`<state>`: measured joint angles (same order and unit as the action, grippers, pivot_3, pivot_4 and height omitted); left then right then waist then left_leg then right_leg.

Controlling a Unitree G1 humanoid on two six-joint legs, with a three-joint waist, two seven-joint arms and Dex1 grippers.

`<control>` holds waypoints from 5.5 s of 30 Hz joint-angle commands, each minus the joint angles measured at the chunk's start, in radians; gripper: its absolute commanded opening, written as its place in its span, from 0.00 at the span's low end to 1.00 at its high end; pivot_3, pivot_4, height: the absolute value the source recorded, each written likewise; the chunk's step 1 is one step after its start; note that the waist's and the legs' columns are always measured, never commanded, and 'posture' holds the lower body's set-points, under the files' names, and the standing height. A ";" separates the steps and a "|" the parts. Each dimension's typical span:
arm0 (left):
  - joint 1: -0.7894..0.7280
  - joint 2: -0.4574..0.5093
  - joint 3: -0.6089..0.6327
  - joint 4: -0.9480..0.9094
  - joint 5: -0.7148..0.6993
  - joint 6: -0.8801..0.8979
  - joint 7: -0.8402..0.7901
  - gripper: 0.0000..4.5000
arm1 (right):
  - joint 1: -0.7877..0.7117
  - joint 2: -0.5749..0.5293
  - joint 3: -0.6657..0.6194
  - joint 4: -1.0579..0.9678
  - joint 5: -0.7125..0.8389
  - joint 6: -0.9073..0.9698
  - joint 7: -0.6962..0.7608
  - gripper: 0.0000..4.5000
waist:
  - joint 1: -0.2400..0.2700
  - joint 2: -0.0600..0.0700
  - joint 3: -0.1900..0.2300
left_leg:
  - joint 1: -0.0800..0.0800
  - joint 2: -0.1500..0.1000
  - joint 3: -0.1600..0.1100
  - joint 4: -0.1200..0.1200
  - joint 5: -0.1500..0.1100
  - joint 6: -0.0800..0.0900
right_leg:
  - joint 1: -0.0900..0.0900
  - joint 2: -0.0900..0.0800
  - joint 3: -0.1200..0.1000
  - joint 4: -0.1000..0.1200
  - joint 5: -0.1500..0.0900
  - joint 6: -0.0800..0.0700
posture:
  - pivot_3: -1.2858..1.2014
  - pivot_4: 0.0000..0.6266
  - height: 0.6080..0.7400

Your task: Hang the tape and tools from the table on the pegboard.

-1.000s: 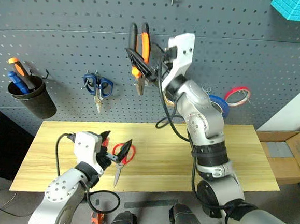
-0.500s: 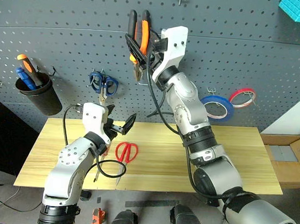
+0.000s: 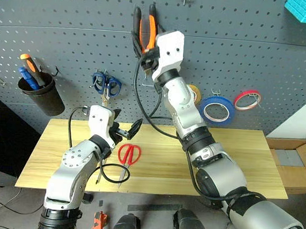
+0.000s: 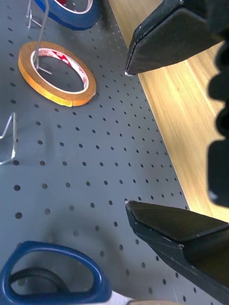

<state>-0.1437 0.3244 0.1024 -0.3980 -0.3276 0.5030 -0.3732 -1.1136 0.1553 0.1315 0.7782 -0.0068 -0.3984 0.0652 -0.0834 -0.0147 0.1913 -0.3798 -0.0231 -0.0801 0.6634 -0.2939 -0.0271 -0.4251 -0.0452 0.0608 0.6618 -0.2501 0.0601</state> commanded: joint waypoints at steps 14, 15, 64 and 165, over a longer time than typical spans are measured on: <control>-0.014 0.000 0.003 -0.018 -0.008 -0.014 0.001 1.00 | 0.153 0.006 0.051 -0.121 0.011 0.134 0.131 0.91 | -0.005 0.000 0.002 | 0.006 0.001 0.001 -0.001 0.000 0.000 | 0.003 0.003 0.002 0.001 0.000 0.000 | 0.50 0.32 1.00; -0.016 -0.003 0.000 -0.014 -0.007 -0.016 0.001 1.00 | 0.159 -0.005 0.045 -0.141 0.009 0.146 0.134 0.99 | -0.004 0.000 0.002 | 0.006 0.001 0.001 -0.001 0.000 0.000 | 0.003 0.003 0.002 0.001 0.000 0.000 | 0.50 0.32 1.00; 0.209 0.019 -0.125 0.406 0.208 -0.010 -0.035 1.00 | 0.711 -0.501 0.399 -0.553 0.037 0.299 1.048 1.00 | 0.030 -0.005 -0.002 | 0.016 0.001 -0.002 -0.001 0.000 0.000 | 0.018 0.001 -0.002 -0.003 0.000 0.000 | 0.52 0.31 1.00; 0.305 0.107 -0.144 0.071 0.398 -0.144 0.057 0.21 | 0.591 -0.386 0.203 -0.471 0.138 0.388 1.022 1.00 | 0.060 -0.003 0.009 | 0.011 -0.001 -0.015 -0.004 -0.001 -0.004 | 0.019 -0.009 -0.020 -0.014 -0.001 -0.002 | 0.55 0.21 1.00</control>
<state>0.1284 0.4172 -0.0473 -0.2459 0.0259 0.4150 -0.3349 -0.5065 -0.2401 0.3709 0.3659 0.0933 -0.0366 1.1026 -0.0238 -0.0175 0.2003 -0.3694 -0.0245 -0.0950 0.6591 -0.2949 -0.0322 -0.4064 -0.0545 0.0409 0.6467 -0.2509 0.0585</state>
